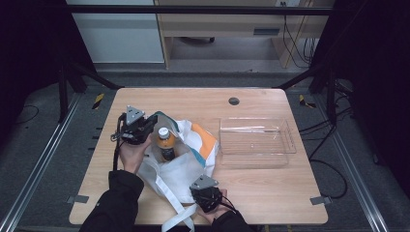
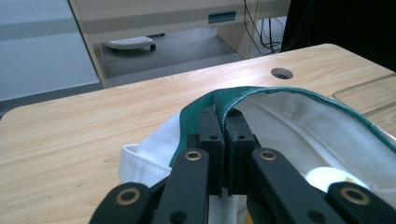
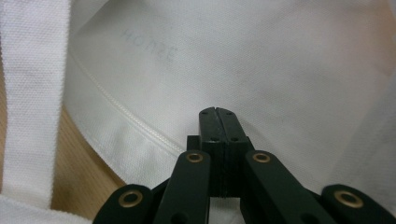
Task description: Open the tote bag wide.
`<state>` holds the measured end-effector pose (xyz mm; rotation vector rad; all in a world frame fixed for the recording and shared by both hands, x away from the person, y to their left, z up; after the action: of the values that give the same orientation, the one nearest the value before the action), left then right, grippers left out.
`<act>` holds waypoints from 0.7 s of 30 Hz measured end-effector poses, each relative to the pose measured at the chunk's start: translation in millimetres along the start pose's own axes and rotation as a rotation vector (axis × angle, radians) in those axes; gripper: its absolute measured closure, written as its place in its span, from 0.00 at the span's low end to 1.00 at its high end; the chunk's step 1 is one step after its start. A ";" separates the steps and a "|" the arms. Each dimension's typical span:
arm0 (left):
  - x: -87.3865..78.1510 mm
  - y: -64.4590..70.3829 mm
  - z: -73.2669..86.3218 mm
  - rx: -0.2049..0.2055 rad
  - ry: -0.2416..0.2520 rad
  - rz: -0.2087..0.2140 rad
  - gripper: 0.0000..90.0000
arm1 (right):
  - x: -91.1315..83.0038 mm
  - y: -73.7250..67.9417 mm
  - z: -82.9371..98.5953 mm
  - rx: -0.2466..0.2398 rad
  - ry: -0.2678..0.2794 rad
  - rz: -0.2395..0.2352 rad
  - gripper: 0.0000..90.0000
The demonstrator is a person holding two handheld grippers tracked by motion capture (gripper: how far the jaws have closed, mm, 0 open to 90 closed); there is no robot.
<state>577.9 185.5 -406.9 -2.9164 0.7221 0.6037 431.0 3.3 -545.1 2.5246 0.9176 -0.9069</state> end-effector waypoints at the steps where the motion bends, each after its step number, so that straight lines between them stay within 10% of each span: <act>1: 1.1 -0.5 1.0 -0.004 -0.001 -0.001 0.97 | -0.1 0.0 0.0 0.000 -0.001 0.001 1.00; 21: 16.1 -11.9 19.5 -0.018 -0.036 0.000 0.96 | 0.4 -0.6 0.1 0.002 0.008 0.004 1.00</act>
<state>589.5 192.3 -431.4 -2.9142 0.7158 0.6642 430.9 3.8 -545.5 2.5325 0.9139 -0.8968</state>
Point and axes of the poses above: each handheld gripper's, and its own axes: x roughly forward along the jaws, z roughly out of its underside, y roughly to its right, the point moved 6 cm from there along x, roughly forward along the jaws, and after that the axes turned 4 degrees about z, right-handed, at the moved point
